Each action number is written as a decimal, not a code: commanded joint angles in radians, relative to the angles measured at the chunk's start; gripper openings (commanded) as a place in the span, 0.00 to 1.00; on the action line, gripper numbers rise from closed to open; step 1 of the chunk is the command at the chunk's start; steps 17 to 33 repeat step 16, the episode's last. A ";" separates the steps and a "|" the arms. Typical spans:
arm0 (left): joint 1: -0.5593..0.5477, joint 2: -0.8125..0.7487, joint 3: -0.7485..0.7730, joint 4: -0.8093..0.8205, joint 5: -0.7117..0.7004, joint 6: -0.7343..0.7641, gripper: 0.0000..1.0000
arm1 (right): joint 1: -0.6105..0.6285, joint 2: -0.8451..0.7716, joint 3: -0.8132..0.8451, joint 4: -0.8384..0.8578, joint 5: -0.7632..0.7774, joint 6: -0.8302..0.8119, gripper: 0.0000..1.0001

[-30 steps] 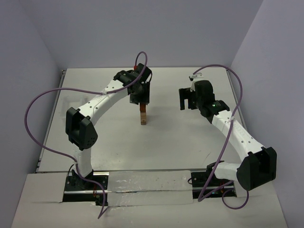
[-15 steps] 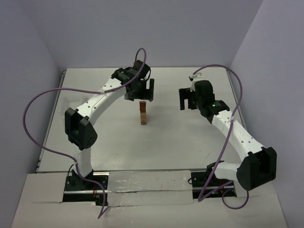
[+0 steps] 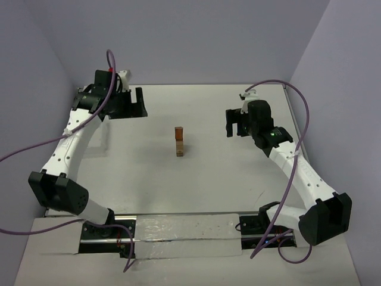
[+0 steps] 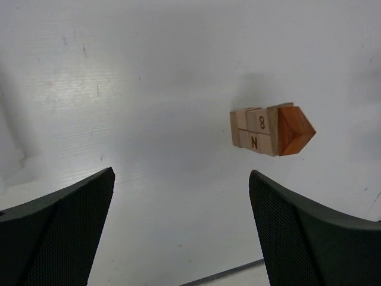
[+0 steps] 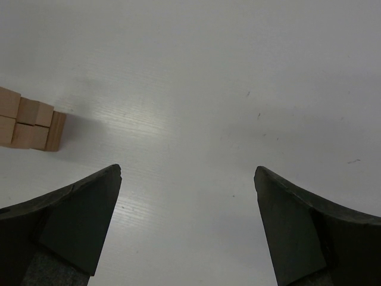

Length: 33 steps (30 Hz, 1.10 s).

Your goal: Build the wood block tower

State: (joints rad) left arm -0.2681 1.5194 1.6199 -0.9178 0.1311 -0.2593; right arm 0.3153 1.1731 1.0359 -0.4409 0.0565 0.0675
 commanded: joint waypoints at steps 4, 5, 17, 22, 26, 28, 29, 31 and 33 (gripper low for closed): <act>0.041 -0.188 -0.290 0.226 -0.074 0.137 0.95 | -0.008 -0.035 0.001 0.065 0.012 0.030 1.00; 0.041 -0.208 -0.316 0.254 -0.082 0.145 0.95 | -0.008 -0.036 -0.007 0.073 0.013 0.035 1.00; 0.043 -0.425 -0.553 0.365 -0.076 0.105 0.99 | -0.007 -0.079 -0.061 0.111 0.044 0.075 1.00; 0.043 -0.425 -0.553 0.365 -0.076 0.105 0.99 | -0.007 -0.079 -0.061 0.111 0.044 0.075 1.00; 0.043 -0.425 -0.553 0.365 -0.076 0.105 0.99 | -0.007 -0.079 -0.061 0.111 0.044 0.075 1.00; 0.043 -0.425 -0.553 0.365 -0.076 0.105 0.99 | -0.007 -0.079 -0.061 0.111 0.044 0.075 1.00; 0.043 -0.425 -0.553 0.365 -0.076 0.105 0.99 | -0.007 -0.079 -0.061 0.111 0.044 0.075 1.00; 0.043 -0.425 -0.553 0.365 -0.076 0.105 0.99 | -0.007 -0.079 -0.061 0.111 0.044 0.075 1.00; 0.043 -0.425 -0.553 0.365 -0.076 0.105 0.99 | -0.007 -0.079 -0.061 0.111 0.044 0.075 1.00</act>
